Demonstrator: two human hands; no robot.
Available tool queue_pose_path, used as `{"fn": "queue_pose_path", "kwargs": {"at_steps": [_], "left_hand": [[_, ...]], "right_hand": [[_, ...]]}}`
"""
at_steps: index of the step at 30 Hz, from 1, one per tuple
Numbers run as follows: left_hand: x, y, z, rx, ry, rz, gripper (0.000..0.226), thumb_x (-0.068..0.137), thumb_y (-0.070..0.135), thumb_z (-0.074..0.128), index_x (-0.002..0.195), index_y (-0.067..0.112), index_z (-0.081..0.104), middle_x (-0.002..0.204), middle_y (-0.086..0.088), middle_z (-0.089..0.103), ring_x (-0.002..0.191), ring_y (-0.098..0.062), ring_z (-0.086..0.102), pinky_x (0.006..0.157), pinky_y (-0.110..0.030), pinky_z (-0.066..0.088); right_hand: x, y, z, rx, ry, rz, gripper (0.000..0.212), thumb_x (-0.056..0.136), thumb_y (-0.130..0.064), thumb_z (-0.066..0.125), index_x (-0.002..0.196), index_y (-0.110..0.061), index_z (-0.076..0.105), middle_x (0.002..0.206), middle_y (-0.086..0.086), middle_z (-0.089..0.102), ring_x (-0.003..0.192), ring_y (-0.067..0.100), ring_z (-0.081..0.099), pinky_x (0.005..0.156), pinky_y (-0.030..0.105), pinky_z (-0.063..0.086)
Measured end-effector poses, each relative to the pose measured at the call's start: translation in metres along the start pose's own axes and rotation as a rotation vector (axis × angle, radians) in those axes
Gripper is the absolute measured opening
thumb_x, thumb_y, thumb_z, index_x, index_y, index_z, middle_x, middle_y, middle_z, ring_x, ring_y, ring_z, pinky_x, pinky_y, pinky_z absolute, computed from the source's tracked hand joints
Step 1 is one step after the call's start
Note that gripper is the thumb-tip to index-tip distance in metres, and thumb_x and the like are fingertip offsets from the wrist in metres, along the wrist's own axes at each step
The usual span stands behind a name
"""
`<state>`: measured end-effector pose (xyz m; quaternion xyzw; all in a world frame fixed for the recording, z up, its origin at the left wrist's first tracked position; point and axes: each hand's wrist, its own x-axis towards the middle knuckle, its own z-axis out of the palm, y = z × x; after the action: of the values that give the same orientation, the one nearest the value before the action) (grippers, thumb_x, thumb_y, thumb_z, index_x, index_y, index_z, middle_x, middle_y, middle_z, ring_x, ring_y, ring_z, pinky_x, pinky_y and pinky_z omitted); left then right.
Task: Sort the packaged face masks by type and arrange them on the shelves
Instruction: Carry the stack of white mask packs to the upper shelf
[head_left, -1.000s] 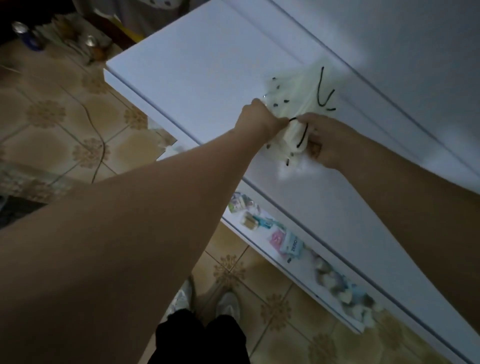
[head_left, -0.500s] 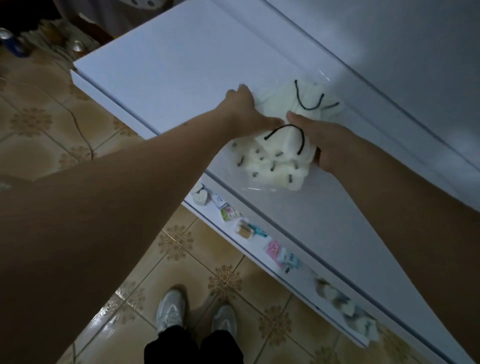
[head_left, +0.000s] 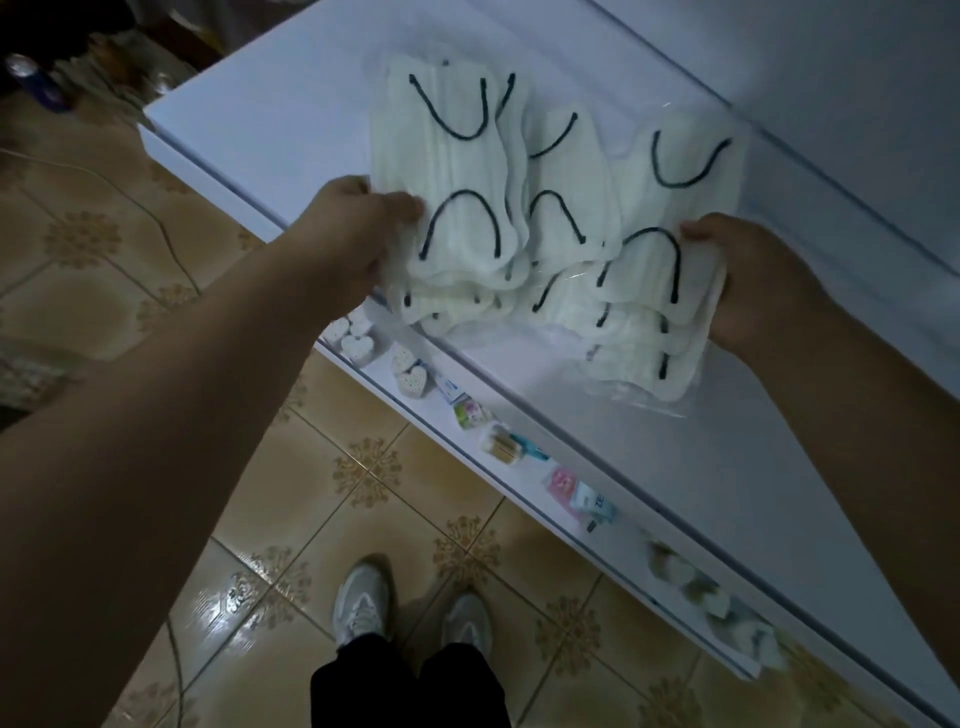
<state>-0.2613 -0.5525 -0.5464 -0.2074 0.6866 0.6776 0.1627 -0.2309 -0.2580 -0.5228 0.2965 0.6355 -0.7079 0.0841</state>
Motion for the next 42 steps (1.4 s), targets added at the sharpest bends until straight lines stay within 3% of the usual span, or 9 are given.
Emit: {"fn": "queue_pose_path", "kwargs": {"at_steps": [3,11,20,24,27,32,34,38,42], "left_hand": [[-0.005,-0.003,-0.001,-0.003,-0.032,-0.038,0.012,0.087,0.002,0.066,0.098,0.009,0.066,0.106,-0.023,0.070,0.097,-0.040,0.070,0.087,-0.058,0.057],[-0.002,0.004,-0.005,0.096,0.039,0.043,0.035,0.081,0.017,0.079,0.111,0.012,0.063,0.104,-0.006,0.072,0.093,-0.025,0.072,0.082,-0.041,0.061],[0.004,0.007,-0.004,0.068,0.068,-0.057,0.028,0.083,0.012,0.072,0.109,0.013,0.061,0.097,-0.004,0.067,0.089,-0.026,0.068,0.084,-0.039,0.059],[0.002,0.009,-0.012,-0.125,0.008,-0.122,0.040,0.093,0.054,0.058,0.116,0.022,0.065,0.115,-0.005,0.073,0.105,-0.027,0.071,0.094,-0.044,0.056],[0.001,0.012,-0.016,-0.174,-0.151,-0.062,0.065,0.084,0.077,0.052,0.128,0.031,0.064,0.116,0.002,0.075,0.104,-0.022,0.073,0.088,-0.046,0.059],[0.009,0.008,-0.009,0.076,-0.083,-0.073,0.059,0.063,0.035,0.092,0.112,0.013,0.069,0.102,-0.006,0.077,0.090,-0.026,0.076,0.082,-0.046,0.062],[0.013,0.004,-0.013,0.047,-0.058,-0.103,0.048,0.070,0.021,0.090,0.112,0.012,0.067,0.101,-0.008,0.077,0.087,-0.025,0.076,0.076,-0.041,0.063],[0.017,-0.001,-0.027,-0.106,-0.115,-0.136,0.034,0.080,0.009,0.080,0.112,0.013,0.067,0.098,-0.006,0.078,0.084,-0.022,0.077,0.064,-0.032,0.062],[0.021,-0.005,-0.029,-0.164,-0.144,-0.147,0.050,0.078,0.009,0.082,0.125,0.010,0.064,0.107,-0.007,0.077,0.093,-0.024,0.076,0.070,-0.035,0.062]], "right_hand": [[-0.008,-0.007,0.004,0.116,0.003,-0.042,0.019,0.093,-0.018,0.058,0.107,-0.013,0.070,0.114,0.009,0.068,0.108,0.025,0.065,0.096,0.041,0.052],[0.011,-0.028,0.011,-0.004,0.034,-0.229,0.050,0.082,-0.044,0.073,0.117,-0.008,0.068,0.121,0.014,0.068,0.108,0.029,0.067,0.095,0.051,0.053],[-0.007,-0.043,0.075,-0.114,-0.060,-0.299,0.031,0.096,-0.026,0.059,0.117,-0.004,0.067,0.109,0.012,0.073,0.090,0.021,0.072,0.083,0.040,0.060],[0.004,-0.017,0.103,-0.332,-0.030,-0.304,0.056,0.075,-0.042,0.066,0.117,-0.005,0.066,0.104,0.005,0.072,0.092,0.020,0.070,0.091,0.047,0.056],[0.001,0.011,0.131,-0.490,-0.094,-0.291,0.043,0.087,-0.037,0.067,0.120,-0.010,0.061,0.111,0.001,0.068,0.101,0.016,0.065,0.094,0.028,0.052],[0.009,0.011,0.139,-0.599,-0.041,-0.330,0.032,0.103,-0.046,0.038,0.090,-0.026,0.060,0.086,-0.007,0.058,0.077,-0.002,0.052,0.075,0.012,0.040],[0.018,0.013,0.121,-0.791,0.131,-0.458,0.041,0.098,-0.054,0.034,0.077,-0.023,0.051,0.083,0.003,0.052,0.076,0.011,0.050,0.072,0.025,0.039],[0.018,0.031,0.093,-1.139,0.206,-0.352,0.083,0.077,-0.063,0.069,0.133,-0.007,0.046,0.130,0.016,0.052,0.120,0.032,0.051,0.100,0.039,0.042],[0.018,0.029,0.087,-1.165,0.208,-0.362,0.067,0.070,-0.055,0.080,0.117,-0.015,0.055,0.116,0.009,0.061,0.111,0.028,0.056,0.088,0.034,0.043]]}}
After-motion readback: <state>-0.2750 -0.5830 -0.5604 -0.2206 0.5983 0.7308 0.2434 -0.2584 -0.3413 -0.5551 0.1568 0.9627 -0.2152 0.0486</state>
